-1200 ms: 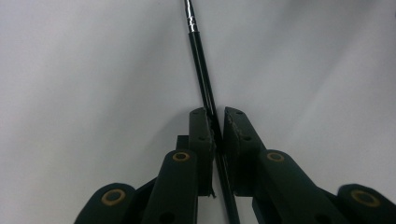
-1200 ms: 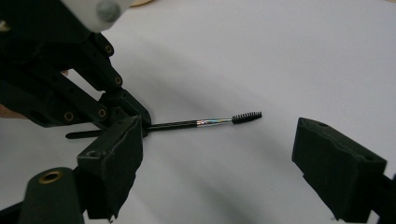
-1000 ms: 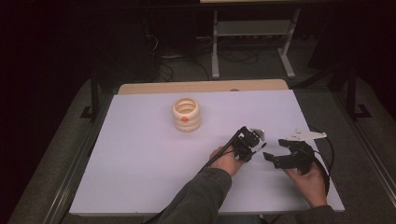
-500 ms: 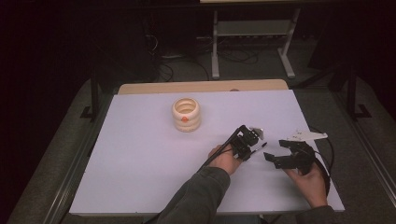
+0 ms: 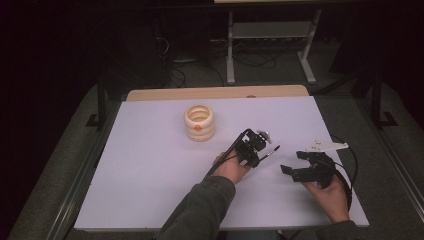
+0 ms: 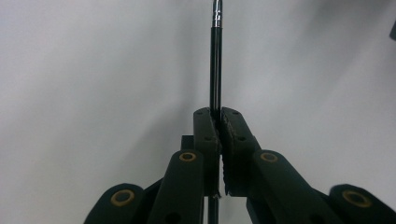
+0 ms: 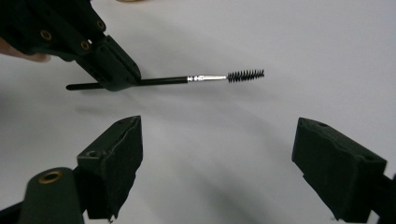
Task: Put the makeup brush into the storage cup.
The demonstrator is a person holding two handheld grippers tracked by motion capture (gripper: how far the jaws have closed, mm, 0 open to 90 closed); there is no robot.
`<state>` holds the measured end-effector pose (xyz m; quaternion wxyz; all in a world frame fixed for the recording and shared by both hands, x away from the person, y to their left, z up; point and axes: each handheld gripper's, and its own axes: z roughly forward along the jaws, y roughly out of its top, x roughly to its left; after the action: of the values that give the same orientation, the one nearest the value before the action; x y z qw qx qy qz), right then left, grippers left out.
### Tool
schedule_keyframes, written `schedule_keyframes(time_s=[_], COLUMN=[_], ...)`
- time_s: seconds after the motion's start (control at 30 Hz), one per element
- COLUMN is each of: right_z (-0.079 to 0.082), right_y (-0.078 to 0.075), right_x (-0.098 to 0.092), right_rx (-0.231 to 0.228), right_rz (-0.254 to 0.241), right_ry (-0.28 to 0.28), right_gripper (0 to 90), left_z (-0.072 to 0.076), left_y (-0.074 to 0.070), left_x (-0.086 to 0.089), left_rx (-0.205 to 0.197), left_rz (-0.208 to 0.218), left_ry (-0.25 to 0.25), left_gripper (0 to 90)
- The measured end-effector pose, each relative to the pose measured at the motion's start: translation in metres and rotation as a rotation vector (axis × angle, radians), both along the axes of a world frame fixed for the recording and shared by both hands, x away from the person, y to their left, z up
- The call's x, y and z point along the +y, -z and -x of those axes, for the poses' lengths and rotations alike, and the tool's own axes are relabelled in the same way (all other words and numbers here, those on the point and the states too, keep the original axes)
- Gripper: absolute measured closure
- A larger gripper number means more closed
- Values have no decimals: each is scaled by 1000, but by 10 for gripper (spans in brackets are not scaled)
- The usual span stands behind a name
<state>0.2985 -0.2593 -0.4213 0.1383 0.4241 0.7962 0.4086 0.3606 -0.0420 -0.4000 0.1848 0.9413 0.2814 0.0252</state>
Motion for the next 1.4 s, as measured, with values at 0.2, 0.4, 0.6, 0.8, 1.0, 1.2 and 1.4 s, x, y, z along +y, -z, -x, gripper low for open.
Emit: schedule_keyframes(time_s=[0.2,0.4,0.6,0.8,1.0,1.2,1.4], right_z=[1,2,4,7,7,6,-1], right_y=[0,-2,-6,-14,-21,-29,-34], right_x=[4,8,13,22,32,43,56], right_rx=[11,8,18,5,13,25,34], right_rz=[-16,-27,-54,-66,-76,-80,-78], right_ry=[-14,-32,-56,-100,-139,-169,-201], right_gripper=[154,154,153,151,147,147,144], left_z=[3,5,9,14,21,27,33], left_y=[-7,-12,-17,-21,-29,-35,-37], left_x=[15,34,56,79,101,123,142], left_rx=[-6,-16,-24,-41,-66,-82,-93], left_rz=[35,74,130,166,195,236,284], left_ry=[-3,-9,-19,-25,-5,-11,-33], left_gripper=[858,858,858,858,858,858,857])
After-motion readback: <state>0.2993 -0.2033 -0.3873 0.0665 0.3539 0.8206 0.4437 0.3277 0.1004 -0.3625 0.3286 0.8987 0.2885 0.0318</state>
